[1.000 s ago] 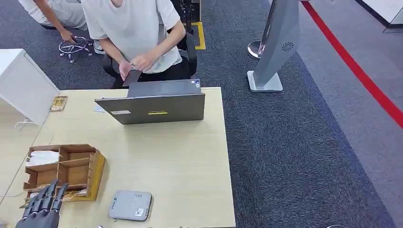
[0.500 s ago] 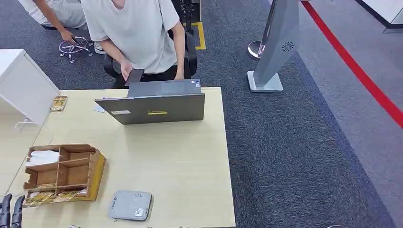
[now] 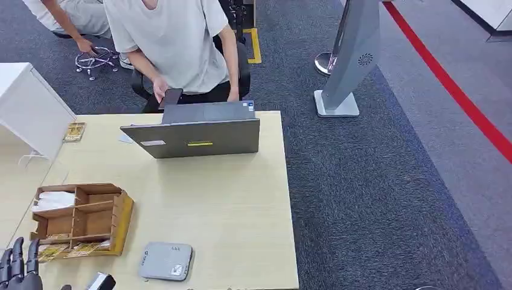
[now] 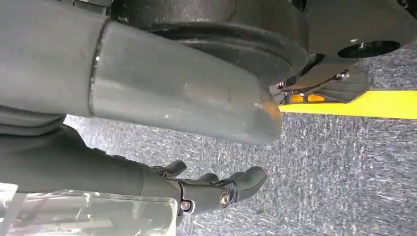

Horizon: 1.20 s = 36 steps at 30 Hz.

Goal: Pass the card to the sensor for recognition and then transmit it.

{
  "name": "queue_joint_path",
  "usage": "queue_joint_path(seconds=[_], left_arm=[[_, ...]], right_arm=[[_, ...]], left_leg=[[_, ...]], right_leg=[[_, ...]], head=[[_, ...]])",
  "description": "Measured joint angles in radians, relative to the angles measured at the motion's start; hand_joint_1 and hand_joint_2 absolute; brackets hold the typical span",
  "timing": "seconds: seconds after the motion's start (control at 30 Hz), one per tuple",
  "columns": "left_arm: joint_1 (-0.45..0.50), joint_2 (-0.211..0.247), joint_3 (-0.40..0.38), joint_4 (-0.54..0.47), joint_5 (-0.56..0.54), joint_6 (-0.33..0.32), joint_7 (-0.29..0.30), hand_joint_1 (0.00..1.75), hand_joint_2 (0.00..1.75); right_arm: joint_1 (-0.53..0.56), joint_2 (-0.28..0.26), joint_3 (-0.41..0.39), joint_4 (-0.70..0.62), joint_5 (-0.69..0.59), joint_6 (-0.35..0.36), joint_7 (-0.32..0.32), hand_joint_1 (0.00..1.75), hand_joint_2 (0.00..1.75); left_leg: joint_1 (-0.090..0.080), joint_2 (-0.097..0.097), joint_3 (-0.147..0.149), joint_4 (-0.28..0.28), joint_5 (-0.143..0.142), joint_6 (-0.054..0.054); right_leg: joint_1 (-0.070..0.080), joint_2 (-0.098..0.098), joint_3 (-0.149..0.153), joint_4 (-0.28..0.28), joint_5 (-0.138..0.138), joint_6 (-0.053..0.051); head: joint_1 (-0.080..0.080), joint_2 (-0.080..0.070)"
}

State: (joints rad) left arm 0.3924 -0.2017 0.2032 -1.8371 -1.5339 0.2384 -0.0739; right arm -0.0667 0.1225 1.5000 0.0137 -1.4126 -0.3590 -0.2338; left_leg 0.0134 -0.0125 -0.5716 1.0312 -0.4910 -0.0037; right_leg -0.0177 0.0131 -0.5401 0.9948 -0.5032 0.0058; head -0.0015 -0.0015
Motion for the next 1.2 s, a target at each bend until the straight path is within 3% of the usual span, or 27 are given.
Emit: queue_joint_path(seconds=[0.2, 0.47, 1.2], left_arm=[[-0.050, 0.075, -0.109, 0.074, 0.000, 0.000, 0.074, 0.00, 1.75], [-0.104, 0.107, -0.186, 0.126, 0.000, -0.036, 0.146, 0.00, 1.75], [-0.135, 0.126, -0.178, 0.172, 0.000, -0.053, 0.193, 0.00, 1.75]], right_arm=[[0.000, 0.000, 0.010, 0.001, 0.008, 0.003, 0.001, 0.00, 0.00], [-0.001, 0.000, 0.022, 0.001, 0.023, 0.001, 0.008, 0.00, 0.00], [-0.002, 0.001, 0.040, 0.001, 0.053, -0.003, 0.023, 0.00, 0.00]], left_leg=[[0.000, 0.000, 0.000, 0.000, 0.000, 0.000], [0.000, 0.000, 0.000, 0.000, 0.000, 0.000], [0.000, 0.000, 0.000, 0.000, 0.000, 0.000]], right_leg=[[0.000, 0.000, 0.002, 0.000, 0.000, 0.000], [0.000, 0.000, 0.002, 0.000, 0.000, 0.000], [0.000, 0.000, 0.002, 0.000, 0.000, 0.000]], head=[[0.000, 0.000], [0.000, 0.000], [0.000, 0.000]])
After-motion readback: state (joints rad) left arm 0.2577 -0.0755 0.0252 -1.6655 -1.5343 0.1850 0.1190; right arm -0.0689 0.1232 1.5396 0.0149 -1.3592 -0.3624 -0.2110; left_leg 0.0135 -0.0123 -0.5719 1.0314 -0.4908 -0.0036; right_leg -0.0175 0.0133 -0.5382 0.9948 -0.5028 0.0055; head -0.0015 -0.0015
